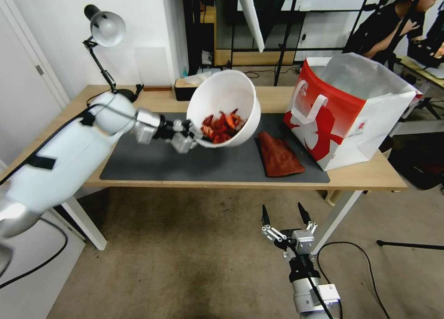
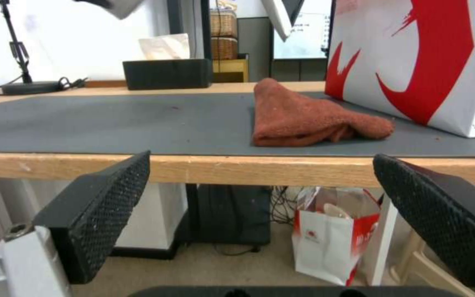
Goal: Sweep shrimp from table into container with towel, then put container into takeout bag.
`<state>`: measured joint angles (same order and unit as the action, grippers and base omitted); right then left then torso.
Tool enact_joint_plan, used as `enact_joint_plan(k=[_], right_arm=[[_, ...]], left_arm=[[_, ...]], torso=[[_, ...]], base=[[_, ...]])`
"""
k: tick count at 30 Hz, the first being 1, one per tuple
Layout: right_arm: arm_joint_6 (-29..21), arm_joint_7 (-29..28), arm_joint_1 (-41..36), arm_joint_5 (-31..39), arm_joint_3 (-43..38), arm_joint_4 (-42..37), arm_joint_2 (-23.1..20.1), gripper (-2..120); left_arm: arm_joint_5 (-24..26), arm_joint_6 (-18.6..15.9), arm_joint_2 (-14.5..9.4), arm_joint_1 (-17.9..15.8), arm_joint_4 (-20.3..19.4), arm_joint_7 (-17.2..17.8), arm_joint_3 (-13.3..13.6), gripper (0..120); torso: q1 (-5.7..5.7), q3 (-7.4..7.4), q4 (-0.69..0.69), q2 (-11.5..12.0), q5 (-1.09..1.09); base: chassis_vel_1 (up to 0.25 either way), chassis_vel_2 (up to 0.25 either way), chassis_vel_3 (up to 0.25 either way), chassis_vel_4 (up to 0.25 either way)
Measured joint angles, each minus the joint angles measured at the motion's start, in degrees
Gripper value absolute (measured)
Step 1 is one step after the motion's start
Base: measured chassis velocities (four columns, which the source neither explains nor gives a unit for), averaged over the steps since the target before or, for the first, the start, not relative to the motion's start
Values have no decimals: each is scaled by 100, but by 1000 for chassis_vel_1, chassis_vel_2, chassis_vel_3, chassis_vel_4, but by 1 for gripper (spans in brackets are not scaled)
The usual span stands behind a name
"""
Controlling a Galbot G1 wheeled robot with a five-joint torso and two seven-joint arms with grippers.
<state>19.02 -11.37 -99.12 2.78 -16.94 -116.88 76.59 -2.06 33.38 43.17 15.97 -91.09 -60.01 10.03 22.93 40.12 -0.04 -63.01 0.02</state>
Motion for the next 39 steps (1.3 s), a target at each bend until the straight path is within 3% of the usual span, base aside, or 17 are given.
enact_joint_plan(k=[2,4,5,8,9,12,13,16,17,19,20,22,26,28,30,33,39], right_arm=[[1,0,1,0,-9,3,0,100],[12,2,8,-7,-22,37,27,100],[12,2,8,-7,-22,37,27,100],[40,8,3,-41,-23,83,88,100],[40,8,3,-41,-23,83,88,100],[59,19,11,-62,-24,123,143,100],[59,19,11,-62,-24,123,143,100],[80,29,-27,-105,-49,133,212,100],[80,29,-27,-105,-49,133,212,100],[102,35,-43,-142,-53,144,261,100],[102,35,-43,-142,-53,144,261,100],[127,41,-60,-163,-59,149,280,100],[145,42,-62,-164,-76,149,278,100],[166,43,-62,-164,-103,154,269,100],[166,43,-61,-163,-107,154,269,100],[170,43,-61,-159,-114,154,271,100],[216,39,-86,-140,-144,143,261,100]], left_arm=[[-11,16,115,-143,138,1,80,0],[-127,110,566,-673,736,19,327,0],[-127,110,566,-673,736,19,327,0],[-237,176,1056,-1109,1351,39,553,0],[-237,176,1056,-1109,1351,39,553,0],[-339,242,1775,-1530,2007,90,789,0],[-339,242,1775,-1530,2007,90,789,0],[-437,307,2479,-1919,2579,156,842,0],[-437,307,2479,-1919,2579,156,842,0],[-500,337,2876,-2246,2996,216,846,0],[-500,337,2876,-2246,2996,216,846,0],[-686,362,3272,-2721,3533,326,835,0],[-712,350,3484,-2953,3754,403,884,0],[-755,317,3934,-3263,4040,471,992,0],[-760,314,4059,-3324,4100,492,1020,0],[-850,319,4561,-3509,4384,556,1055,0],[-971,390,4935,-3619,4710,627,1049,0]], torso=[[0,0,2,0,-2],[0,0,5,0,-1],[0,0,5,0,-1],[0,-1,3,0,0],[0,-1,3,0,0],[0,0,5,0,0],[0,0,5,0,0],[0,0,1,0,0],[0,0,1,0,0],[0,0,3,0,0],[0,0,3,0,0],[0,-1,3,-1,-1],[-1,-1,5,-1,-1],[-1,-1,5,-1,-1],[-1,-1,2,-1,0],[-1,-1,2,-1,1],[-2,-1,0,-1,1]], base=[[0,0,0,0],[0,0,0,0],[0,0,0,0],[0,0,0,0],[0,0,0,0],[0,0,0,0],[0,0,0,0],[0,0,0,0],[0,0,0,0],[0,0,0,0],[0,0,0,0],[0,0,0,0],[0,0,0,0],[0,0,0,0],[0,0,0,0],[0,0,0,0],[0,0,0,0]])
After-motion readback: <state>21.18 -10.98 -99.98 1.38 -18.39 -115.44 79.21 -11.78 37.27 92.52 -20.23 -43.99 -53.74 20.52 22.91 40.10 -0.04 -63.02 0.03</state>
